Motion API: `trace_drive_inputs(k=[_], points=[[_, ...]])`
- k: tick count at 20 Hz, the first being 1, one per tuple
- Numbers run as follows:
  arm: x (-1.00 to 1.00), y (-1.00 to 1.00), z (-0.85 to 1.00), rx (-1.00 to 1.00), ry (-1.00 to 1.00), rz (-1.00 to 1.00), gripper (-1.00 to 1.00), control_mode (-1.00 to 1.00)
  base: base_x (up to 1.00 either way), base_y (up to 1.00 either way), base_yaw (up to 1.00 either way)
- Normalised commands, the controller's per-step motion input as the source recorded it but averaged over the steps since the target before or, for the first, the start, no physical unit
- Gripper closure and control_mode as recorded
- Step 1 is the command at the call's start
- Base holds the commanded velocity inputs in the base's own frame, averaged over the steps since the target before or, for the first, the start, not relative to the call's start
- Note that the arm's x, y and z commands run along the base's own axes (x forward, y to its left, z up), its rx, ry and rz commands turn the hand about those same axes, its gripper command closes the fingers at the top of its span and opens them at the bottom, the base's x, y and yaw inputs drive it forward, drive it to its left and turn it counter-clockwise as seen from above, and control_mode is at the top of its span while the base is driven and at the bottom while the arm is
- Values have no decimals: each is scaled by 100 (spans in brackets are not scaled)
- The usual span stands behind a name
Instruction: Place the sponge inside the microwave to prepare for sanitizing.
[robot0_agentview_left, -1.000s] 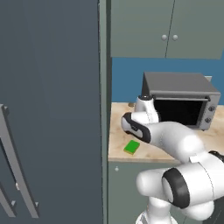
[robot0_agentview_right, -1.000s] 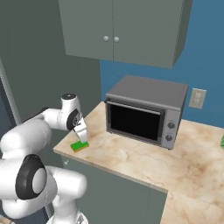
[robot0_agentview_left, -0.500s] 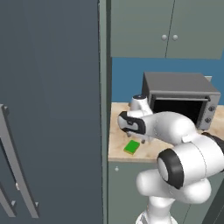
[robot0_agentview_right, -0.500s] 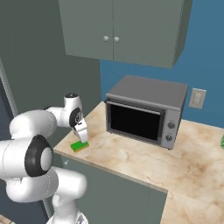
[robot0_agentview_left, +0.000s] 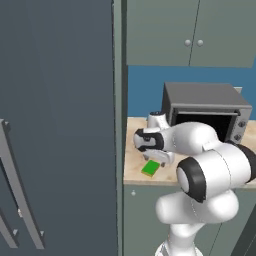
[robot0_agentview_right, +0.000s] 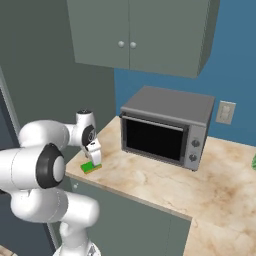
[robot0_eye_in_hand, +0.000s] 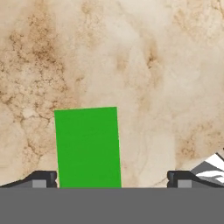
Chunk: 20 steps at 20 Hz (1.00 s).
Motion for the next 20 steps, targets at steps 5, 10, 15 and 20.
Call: trace_drive_inputs(k=[5,10,15,20], points=[[1,6,-13,0,3,0,-100,-100,0,0,0],[11,12,-1,-1,4,0,-100,-100,0,0,0],[2,1,-7,-1,5,0,-100,-100,0,0,0],[0,0,-21,-2,7,0,-100,-100,0,0,0]])
